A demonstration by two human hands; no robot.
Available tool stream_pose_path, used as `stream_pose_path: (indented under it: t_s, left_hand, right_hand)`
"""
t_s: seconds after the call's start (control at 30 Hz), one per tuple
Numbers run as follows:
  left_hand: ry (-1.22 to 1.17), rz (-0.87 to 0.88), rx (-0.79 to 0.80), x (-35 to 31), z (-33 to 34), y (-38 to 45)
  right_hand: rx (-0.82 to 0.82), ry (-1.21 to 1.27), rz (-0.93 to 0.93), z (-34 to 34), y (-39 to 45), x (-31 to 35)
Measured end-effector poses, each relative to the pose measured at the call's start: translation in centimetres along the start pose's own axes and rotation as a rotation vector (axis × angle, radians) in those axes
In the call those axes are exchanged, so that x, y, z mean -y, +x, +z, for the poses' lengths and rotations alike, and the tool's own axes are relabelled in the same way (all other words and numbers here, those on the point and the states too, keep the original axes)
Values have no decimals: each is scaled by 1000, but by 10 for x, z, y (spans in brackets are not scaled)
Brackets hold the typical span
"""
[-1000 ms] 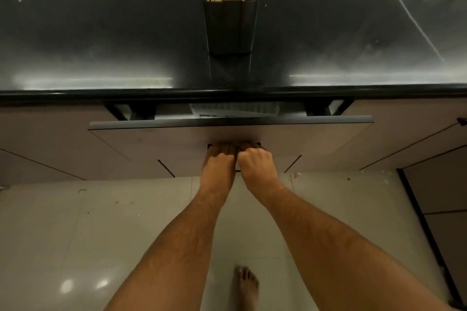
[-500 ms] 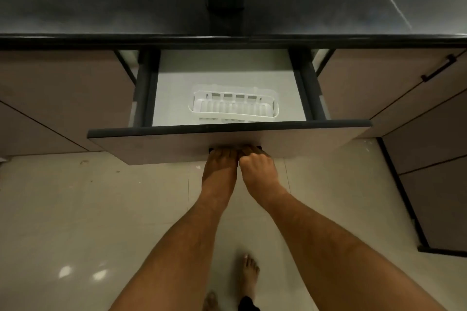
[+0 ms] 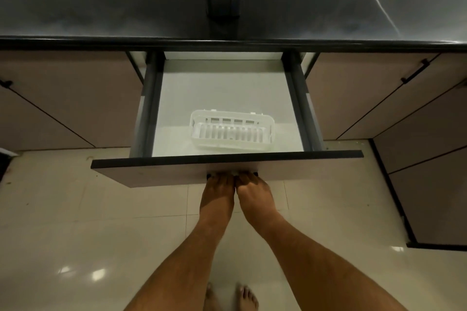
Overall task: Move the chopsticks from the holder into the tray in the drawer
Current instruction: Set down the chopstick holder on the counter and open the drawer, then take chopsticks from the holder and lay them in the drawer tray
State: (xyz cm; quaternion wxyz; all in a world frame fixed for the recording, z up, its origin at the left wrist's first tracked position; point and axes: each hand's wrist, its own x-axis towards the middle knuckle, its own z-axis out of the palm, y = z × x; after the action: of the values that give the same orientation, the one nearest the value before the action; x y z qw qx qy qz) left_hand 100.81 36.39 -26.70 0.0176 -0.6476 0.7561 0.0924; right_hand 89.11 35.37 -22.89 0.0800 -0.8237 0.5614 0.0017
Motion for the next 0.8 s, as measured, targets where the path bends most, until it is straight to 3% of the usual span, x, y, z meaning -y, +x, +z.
stream_pose_path:
  t_s: [0.23,0.33,0.47,0.63,0.8]
  left_hand:
    - [-66,-1,40,-6,-12,-17]
    - [-172,-13,30,-9,-23,-27]
    - [-54,107,-205,-16,-42,-40]
    - [-72,221,-478,-19,-63,-47]
    - [-125,204,-540,-18,-94,-44]
  right_hand:
    - [-6,101,-59,6,-20,1]
    - [-118,98,-107,5,-32,0]
    - [-255,34,-138,-1,-43,-5]
    - [-337,-18,-154,-26,-50,-17]
    - [-389,23,-125,-57,-43,-25]
